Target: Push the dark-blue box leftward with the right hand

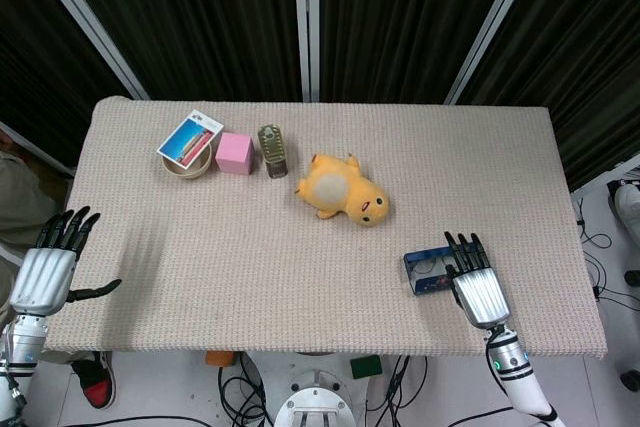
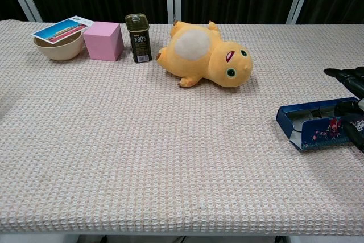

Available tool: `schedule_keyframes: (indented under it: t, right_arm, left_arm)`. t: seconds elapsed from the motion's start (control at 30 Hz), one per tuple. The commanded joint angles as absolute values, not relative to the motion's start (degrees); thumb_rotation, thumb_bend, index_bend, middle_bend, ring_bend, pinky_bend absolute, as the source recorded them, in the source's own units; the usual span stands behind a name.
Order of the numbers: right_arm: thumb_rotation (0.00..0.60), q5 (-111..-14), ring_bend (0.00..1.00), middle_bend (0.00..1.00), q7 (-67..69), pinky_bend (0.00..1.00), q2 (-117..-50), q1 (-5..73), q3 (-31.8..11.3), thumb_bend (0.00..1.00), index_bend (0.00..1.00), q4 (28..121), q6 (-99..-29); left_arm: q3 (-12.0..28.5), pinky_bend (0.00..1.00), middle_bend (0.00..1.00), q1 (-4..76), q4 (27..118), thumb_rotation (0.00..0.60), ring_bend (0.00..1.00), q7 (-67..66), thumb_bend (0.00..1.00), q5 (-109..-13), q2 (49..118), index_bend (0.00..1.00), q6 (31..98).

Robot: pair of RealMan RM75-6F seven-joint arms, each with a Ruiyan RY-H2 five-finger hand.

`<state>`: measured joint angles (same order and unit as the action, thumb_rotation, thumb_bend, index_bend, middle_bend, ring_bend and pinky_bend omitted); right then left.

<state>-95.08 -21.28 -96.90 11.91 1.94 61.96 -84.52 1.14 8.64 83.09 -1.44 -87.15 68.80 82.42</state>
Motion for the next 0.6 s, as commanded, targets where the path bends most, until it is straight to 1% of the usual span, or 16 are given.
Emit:
schedule_keyframes:
  t: [0.03,0.4,0.6]
  right_arm:
    - [0.6,-95.1,0.0,0.0,-21.4,0.0,-96.9,12.0,1.9,0.58,0.76,62.0,-84.4]
    - [0.6,-95.3,0.0,0.0,-21.6,0.0,-96.8,12.1,1.6,0.57,0.76,62.5,-84.2]
    - [0.6,-95.8,0.0,0.0,-21.7,0.0,-96.6,12.8,1.0,0.57,0.76,63.1,-84.2]
  left_arm:
    - [1.2,0.07,0.0,8.6,83.0,0.368,0.0,-1.4,0.03,-87.1,68.8,0.07,82.4]
    - [1.3,0.07,0.0,8.6,82.8,0.37,0.0,-1.0,0.03,-87.2,68.8,0.07,82.6]
    - [1.4,0.07,0.0,8.6,82.9,0.361,0.0,-1.2,0.03,-87.3,68.7,0.06,82.8]
